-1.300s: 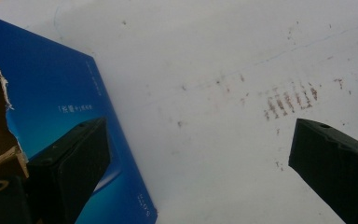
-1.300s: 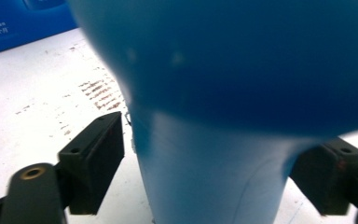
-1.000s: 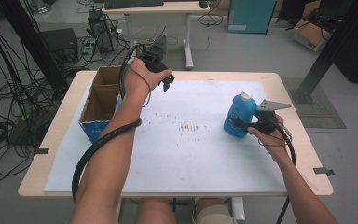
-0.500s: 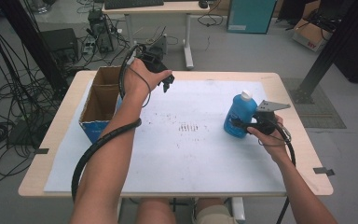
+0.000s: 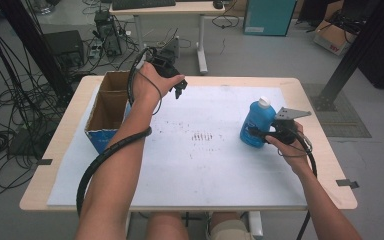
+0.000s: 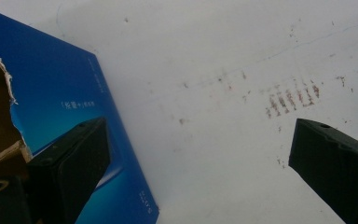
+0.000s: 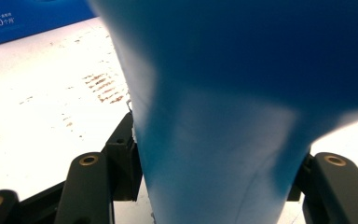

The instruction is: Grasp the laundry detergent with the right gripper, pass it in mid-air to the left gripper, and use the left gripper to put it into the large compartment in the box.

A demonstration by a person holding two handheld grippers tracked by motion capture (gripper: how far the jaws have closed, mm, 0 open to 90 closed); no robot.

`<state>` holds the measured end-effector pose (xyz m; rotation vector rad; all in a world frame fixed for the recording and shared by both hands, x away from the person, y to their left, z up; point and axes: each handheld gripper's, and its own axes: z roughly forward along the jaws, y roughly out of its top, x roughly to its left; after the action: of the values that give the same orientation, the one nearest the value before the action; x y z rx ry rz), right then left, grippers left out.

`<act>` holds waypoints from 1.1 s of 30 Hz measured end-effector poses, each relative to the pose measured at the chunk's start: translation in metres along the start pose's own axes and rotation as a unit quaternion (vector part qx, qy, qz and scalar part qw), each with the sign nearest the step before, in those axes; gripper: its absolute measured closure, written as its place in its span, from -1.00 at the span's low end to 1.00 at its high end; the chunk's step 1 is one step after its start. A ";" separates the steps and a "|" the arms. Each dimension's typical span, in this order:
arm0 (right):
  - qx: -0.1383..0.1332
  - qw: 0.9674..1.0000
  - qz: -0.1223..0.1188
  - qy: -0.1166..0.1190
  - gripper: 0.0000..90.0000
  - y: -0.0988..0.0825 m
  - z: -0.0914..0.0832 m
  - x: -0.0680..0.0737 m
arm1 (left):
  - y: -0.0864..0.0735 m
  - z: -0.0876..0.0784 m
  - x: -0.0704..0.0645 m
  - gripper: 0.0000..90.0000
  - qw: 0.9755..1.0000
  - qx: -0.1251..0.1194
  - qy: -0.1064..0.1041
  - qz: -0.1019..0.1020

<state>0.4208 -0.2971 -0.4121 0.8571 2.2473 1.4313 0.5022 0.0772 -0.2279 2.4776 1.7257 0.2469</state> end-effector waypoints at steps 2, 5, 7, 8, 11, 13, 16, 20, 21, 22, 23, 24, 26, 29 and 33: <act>0.002 1.000 0.001 0.000 -0.09 0.000 0.000 0.000 | 0.000 0.000 0.000 -0.87 1.000 0.000 0.001 0.000; 0.002 1.000 -0.001 0.000 -0.09 0.000 0.000 0.000 | -0.001 0.000 0.000 -0.87 1.000 0.000 0.001 -0.002; 0.002 1.000 -0.003 0.001 -0.08 0.000 0.000 0.000 | -0.001 0.000 0.000 -0.87 1.000 0.001 0.001 -0.001; 0.002 1.000 -0.002 0.001 -0.08 0.000 0.000 0.000 | -0.001 0.000 0.000 -0.87 1.000 0.001 0.002 -0.001; 0.002 1.000 -0.002 0.001 -0.08 0.000 0.000 0.000 | -0.002 -0.001 0.000 -0.87 1.000 0.000 0.002 0.001; 0.002 1.000 -0.003 0.001 -0.08 0.000 0.000 0.000 | -0.001 -0.002 -0.001 -0.87 1.000 0.000 0.002 0.000; 0.003 1.000 -0.003 0.000 -0.08 0.000 0.000 0.000 | -0.002 -0.004 -0.002 -0.87 1.000 -0.001 0.001 0.002; 0.002 1.000 0.000 0.000 -0.07 0.000 0.000 0.000 | -0.003 -0.005 -0.002 -0.87 1.000 -0.002 0.002 0.002; 0.002 1.000 0.000 0.000 -0.07 0.000 0.000 0.000 | -0.003 -0.005 -0.002 -0.87 1.000 -0.002 0.002 0.002; 0.001 1.000 -0.003 0.000 -0.07 0.000 0.000 0.000 | -0.003 -0.005 -0.002 -0.87 1.000 -0.003 0.001 -0.001; 0.001 1.000 -0.001 0.000 -0.07 0.000 0.000 0.000 | -0.004 -0.005 -0.002 -0.87 1.000 -0.002 0.003 0.000; 0.002 1.000 -0.001 0.001 -0.06 0.000 0.000 0.000 | -0.004 -0.005 -0.002 -0.87 1.000 -0.002 0.003 0.000; 0.003 1.000 -0.003 0.000 -0.05 0.001 0.000 0.000 | -0.004 -0.005 -0.002 -0.87 1.000 -0.002 0.003 0.000; 0.003 1.000 -0.004 -0.002 -0.05 0.001 0.000 0.000 | -0.005 -0.006 -0.002 -0.87 1.000 -0.003 0.004 -0.001; 0.004 1.000 -0.001 -0.005 -0.04 0.001 -0.001 0.001 | -0.005 -0.008 -0.003 -0.87 1.000 -0.005 0.003 0.000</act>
<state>0.4202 -0.2967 -0.4110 0.8613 2.2480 1.4152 0.4951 0.0766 -0.2216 2.4736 1.7225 0.2633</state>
